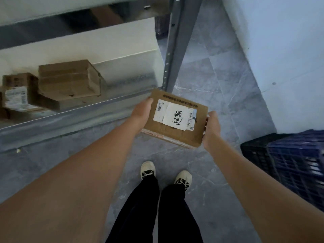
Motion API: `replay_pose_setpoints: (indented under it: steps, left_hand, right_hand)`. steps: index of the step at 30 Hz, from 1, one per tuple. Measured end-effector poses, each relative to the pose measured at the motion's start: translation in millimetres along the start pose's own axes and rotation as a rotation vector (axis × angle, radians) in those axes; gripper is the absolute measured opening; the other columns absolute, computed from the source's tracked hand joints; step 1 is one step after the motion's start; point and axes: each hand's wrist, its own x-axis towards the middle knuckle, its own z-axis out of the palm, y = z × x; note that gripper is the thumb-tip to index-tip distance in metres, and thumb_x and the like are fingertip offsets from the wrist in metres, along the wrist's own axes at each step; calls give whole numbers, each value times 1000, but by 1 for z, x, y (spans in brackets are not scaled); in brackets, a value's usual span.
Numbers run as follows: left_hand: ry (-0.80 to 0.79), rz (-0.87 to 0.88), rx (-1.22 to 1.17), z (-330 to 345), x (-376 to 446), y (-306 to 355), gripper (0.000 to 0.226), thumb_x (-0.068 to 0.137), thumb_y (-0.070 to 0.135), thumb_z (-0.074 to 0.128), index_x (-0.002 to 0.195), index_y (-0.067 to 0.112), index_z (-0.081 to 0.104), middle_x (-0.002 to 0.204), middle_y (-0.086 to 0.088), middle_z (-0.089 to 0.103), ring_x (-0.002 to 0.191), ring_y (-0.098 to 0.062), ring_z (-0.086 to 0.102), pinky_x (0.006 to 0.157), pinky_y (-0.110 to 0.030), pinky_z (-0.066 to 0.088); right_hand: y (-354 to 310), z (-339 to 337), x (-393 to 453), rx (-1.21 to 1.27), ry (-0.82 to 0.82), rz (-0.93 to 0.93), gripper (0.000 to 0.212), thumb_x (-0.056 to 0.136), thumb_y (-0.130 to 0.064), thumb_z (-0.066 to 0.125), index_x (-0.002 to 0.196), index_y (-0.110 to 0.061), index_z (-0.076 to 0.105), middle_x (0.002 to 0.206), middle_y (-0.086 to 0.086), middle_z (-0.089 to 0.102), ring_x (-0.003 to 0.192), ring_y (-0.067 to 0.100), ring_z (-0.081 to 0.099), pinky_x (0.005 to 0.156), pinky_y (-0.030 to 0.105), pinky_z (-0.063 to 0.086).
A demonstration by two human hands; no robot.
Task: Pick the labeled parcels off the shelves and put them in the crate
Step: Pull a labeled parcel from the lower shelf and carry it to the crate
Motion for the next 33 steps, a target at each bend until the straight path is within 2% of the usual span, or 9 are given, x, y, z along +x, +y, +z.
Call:
replay_pose_setpoints:
  steps: [4,8,11,15,19,22,26,28,33]
  left_hand:
    - [-40,4,36,64,-13,6,34,102,30,38,80,18,60,75,1,61,71,-18,60,56,-19,48]
    - [-135,-3,96,132,-24,4,34,101,36,37,92,17,64,94,-6,68,88,-25,65,80,-32,50]
    - [-157,-6,141,190,-38,7,37,99,37,40,98,14,69,99,-7,70,90,-25,65,83,-35,52]
    - [-200,28,215,266,-63,6,31,98,34,42,81,19,63,96,-8,67,96,-28,63,96,-44,50]
    - [-270,75,294,334,-98,9,34,99,34,38,103,14,66,100,-9,69,91,-25,63,90,-39,51]
    - [-250,137,375,381,-113,4,35,95,37,41,110,18,66,99,-2,69,91,-23,64,86,-36,52]
    - [-304,198,465,441,-139,-8,38,95,38,38,117,19,62,103,1,68,93,-19,63,87,-37,51]
    - [-329,241,486,468,-153,-12,37,95,38,37,118,25,62,105,2,69,96,-18,64,88,-37,52]
    - [-360,325,485,531,-172,-5,24,98,29,36,99,31,61,78,11,62,73,-8,58,64,-23,45]
  right_hand:
    - [0,-56,21,42,79,19,31,93,-42,40,80,-18,53,68,-3,54,59,15,51,55,25,39]
    - [11,-125,40,157,123,19,26,85,-40,44,73,-20,57,64,-5,60,64,19,58,62,28,48]
    - [14,-183,50,237,167,31,27,90,-32,45,65,-22,49,45,-10,54,50,14,49,51,24,41]
    - [15,-261,59,344,225,27,31,94,-26,42,64,-21,46,35,-11,48,29,7,44,36,12,34]
    - [20,-328,69,398,231,61,24,95,-29,43,80,-18,58,64,-1,62,51,16,56,47,20,47]
    - [29,-373,79,454,240,73,29,100,-34,43,100,-15,65,94,8,71,78,22,67,73,33,56]
    - [35,-430,88,494,285,126,48,101,-44,40,135,-15,55,132,9,62,118,30,60,104,49,47]
    - [39,-459,97,500,291,158,59,97,-55,40,143,-20,48,143,6,54,127,30,54,108,52,42]
    - [39,-517,114,564,302,201,72,89,-69,40,146,-27,44,148,0,49,133,28,49,111,56,37]
